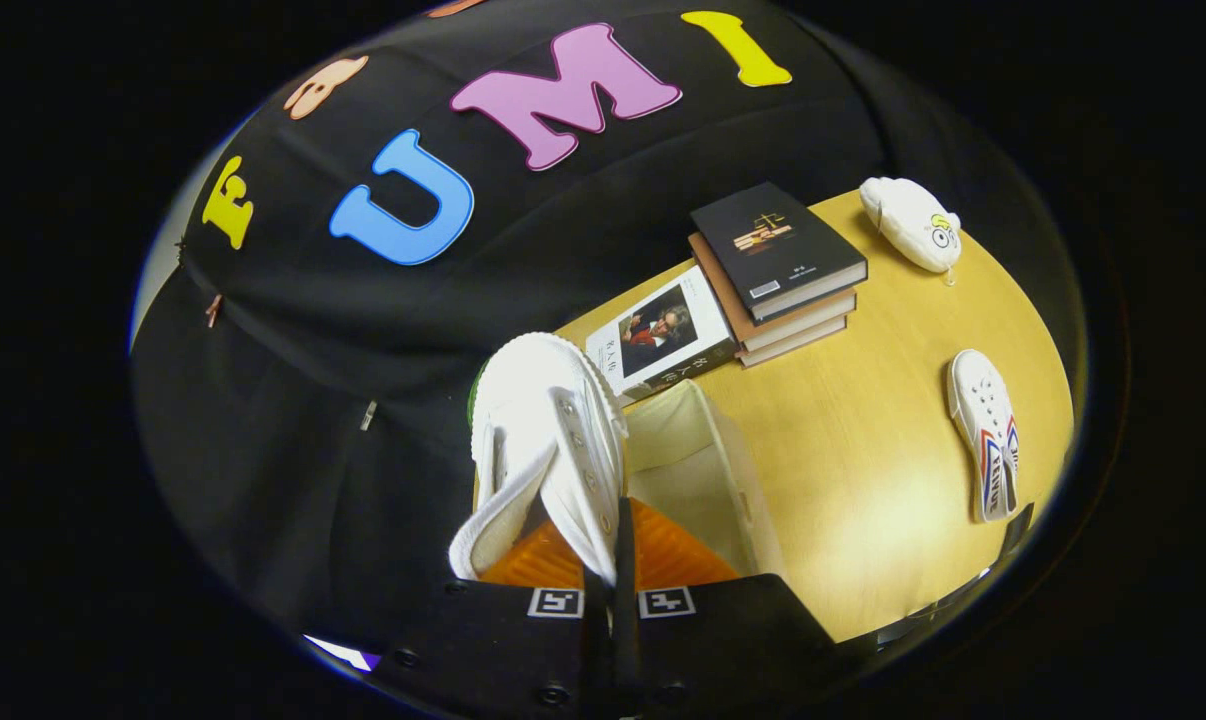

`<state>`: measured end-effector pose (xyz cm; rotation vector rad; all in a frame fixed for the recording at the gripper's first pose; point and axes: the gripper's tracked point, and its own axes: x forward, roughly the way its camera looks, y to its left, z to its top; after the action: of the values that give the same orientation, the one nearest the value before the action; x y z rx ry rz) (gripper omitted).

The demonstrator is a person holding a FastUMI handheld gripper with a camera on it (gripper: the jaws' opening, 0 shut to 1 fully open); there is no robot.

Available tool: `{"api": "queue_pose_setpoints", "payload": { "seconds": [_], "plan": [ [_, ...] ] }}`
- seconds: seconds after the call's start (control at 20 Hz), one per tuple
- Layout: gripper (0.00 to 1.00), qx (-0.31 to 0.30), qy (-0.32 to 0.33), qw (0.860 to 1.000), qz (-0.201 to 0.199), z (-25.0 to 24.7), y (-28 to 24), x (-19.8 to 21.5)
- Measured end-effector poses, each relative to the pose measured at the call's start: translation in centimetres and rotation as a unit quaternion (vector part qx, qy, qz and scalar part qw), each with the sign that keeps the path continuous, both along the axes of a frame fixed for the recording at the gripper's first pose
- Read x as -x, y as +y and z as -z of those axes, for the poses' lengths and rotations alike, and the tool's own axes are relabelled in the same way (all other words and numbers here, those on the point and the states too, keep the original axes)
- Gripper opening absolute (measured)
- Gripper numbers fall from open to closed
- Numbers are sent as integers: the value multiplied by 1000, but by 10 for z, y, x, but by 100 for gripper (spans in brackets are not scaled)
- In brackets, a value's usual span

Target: Open the storage box then place both shoes into the box .Put the left shoe in first, then the right shoe, with the right side of both shoes facing outward in a uniform manner.

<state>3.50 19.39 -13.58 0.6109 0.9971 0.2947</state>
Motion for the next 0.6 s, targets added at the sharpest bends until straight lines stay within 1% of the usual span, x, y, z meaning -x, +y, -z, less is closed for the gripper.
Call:
{"api": "queue_pose_setpoints", "payload": {
  "seconds": [0.25, 0.4, 0.6],
  "plan": [
    [5, 23, 29, 999, -21, 37, 31, 10],
    [5, 48, 42, 998, -31, 58, 38, 10],
    [6, 60, 56, 996, -35, 77, 45, 12]
  ]
}}
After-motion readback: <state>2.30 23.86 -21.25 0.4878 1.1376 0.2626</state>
